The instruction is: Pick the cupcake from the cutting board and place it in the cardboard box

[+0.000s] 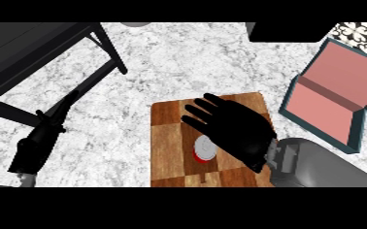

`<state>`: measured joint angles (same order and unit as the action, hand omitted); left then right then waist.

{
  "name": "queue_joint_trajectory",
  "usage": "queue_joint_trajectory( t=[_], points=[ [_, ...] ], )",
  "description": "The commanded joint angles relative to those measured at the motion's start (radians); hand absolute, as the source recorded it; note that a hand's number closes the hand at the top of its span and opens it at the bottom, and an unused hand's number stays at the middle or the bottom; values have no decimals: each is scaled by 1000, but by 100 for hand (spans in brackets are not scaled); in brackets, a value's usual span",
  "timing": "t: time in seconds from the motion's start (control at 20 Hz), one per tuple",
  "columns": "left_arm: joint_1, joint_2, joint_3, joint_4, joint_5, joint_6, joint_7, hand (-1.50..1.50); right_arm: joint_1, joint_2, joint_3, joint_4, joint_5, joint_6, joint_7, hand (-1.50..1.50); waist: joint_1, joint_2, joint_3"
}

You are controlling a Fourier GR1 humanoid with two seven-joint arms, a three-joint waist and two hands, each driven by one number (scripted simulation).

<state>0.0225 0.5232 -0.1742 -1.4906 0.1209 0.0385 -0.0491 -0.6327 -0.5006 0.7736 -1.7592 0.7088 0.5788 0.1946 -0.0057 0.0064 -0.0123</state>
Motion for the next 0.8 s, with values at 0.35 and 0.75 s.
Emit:
queue_joint_trajectory(
  t=[0.35, 0.75],
  points=[
    [-239, -80, -59, -94, -68, -22, 11, 0, 62, 114, 55, 144, 129, -85, -21, -150, 6, -5, 13],
    [-219, -143, -9, -80, -116, -61, -7, 0, 84, 167, -35, 199, 261, -34, -97, -150, 9, -7, 12]
  ],
)
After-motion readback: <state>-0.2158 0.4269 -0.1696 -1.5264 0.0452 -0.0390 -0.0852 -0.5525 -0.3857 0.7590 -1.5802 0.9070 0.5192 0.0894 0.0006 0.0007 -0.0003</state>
